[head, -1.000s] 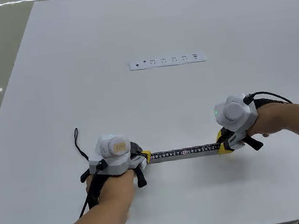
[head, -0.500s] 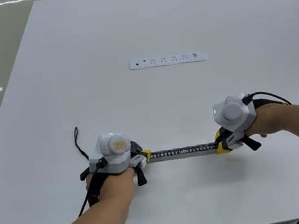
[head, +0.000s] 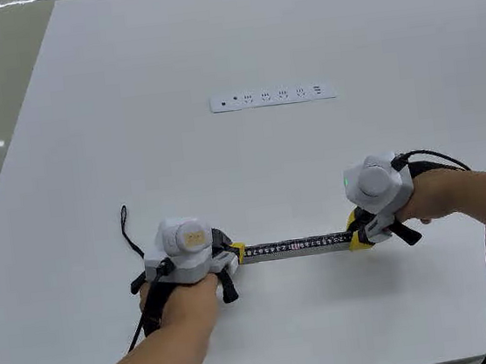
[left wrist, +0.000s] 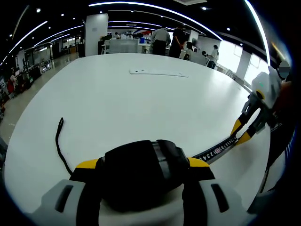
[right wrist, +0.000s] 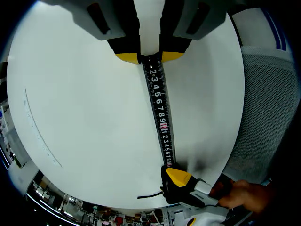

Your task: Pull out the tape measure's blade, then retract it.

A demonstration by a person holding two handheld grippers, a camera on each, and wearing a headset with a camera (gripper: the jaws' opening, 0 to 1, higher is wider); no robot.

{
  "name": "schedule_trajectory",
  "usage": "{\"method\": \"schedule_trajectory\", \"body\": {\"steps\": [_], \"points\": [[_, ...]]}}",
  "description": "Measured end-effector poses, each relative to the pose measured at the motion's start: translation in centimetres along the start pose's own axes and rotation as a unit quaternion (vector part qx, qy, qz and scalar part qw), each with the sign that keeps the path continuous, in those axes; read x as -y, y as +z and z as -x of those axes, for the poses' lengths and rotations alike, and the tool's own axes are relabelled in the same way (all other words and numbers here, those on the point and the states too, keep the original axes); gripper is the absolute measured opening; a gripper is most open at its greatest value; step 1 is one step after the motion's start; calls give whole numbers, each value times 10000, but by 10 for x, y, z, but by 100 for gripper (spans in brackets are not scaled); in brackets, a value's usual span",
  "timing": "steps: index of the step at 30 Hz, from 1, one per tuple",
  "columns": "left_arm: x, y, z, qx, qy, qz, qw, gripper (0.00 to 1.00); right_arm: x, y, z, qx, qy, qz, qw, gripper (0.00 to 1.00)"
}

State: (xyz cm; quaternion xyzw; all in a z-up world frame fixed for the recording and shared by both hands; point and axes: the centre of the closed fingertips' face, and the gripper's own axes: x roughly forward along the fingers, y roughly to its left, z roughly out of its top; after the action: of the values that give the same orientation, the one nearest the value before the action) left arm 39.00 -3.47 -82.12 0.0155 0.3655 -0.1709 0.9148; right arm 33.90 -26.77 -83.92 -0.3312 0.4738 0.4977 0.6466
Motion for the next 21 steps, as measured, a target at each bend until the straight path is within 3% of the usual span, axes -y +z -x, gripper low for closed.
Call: {"method": "schedule_trajectory", "body": {"steps": [21], "points": [[1, -1, 0, -66, -24, -18, 10000, 67, -3, 12, -3, 57, -46, -5, 10000, 14]]}}
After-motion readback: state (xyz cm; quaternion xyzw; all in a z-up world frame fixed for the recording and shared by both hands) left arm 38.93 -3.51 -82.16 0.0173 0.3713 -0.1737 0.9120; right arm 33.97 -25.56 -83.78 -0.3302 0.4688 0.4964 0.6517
